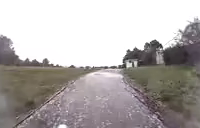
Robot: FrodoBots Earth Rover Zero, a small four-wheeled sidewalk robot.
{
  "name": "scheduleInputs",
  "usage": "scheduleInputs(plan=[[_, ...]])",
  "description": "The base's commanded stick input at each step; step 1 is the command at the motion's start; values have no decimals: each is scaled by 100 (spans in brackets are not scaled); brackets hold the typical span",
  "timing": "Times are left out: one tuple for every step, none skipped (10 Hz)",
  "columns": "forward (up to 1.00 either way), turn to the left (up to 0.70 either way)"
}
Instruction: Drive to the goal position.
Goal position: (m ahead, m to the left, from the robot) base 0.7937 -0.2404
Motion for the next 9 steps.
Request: scheduleInputs(plan=[[85,0],[85,0],[85,0],[85,0],[85,0],[85,0],[85,0],[85,0],[85,0]])
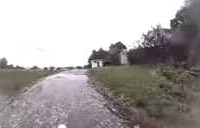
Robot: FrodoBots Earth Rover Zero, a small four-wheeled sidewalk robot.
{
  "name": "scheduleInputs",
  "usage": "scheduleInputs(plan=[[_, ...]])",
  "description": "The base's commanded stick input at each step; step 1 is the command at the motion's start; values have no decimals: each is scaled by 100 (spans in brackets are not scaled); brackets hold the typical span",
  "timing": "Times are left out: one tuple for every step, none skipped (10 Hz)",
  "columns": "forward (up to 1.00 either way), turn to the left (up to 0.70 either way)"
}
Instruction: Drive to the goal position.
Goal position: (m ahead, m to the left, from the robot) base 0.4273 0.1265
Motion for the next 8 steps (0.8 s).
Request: scheduleInputs(plan=[[73,0],[20,0],[0,0],[0,0],[0,0],[0,0],[0,0],[-15,0]])
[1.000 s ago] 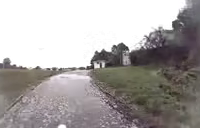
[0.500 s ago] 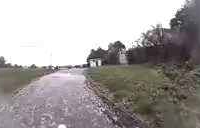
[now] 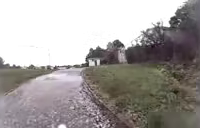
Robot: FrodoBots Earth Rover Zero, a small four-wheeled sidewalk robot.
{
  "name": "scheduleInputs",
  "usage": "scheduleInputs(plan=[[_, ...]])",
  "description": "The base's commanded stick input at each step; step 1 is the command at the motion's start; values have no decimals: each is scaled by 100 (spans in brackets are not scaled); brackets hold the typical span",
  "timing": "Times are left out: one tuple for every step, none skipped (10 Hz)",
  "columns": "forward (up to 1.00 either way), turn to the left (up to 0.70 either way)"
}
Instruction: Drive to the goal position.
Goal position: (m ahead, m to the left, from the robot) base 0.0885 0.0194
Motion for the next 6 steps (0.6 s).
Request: scheduleInputs(plan=[[-51,0],[-85,0],[-85,0],[-85,0],[-85,0],[-85,0]])
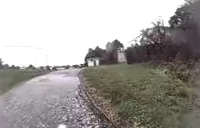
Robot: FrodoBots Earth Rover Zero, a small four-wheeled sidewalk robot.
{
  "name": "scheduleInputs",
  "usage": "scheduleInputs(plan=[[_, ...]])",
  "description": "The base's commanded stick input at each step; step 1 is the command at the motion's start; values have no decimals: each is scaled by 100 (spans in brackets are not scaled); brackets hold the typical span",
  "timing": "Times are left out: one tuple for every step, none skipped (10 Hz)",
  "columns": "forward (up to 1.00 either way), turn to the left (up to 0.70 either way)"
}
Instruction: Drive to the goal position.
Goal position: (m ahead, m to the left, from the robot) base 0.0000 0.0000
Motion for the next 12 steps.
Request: scheduleInputs(plan=[[-85,0],[-85,0],[-85,0],[-85,0],[-85,0],[-85,0],[-85,0],[-85,0],[-85,0],[-85,0],[-85,0],[-85,0]])
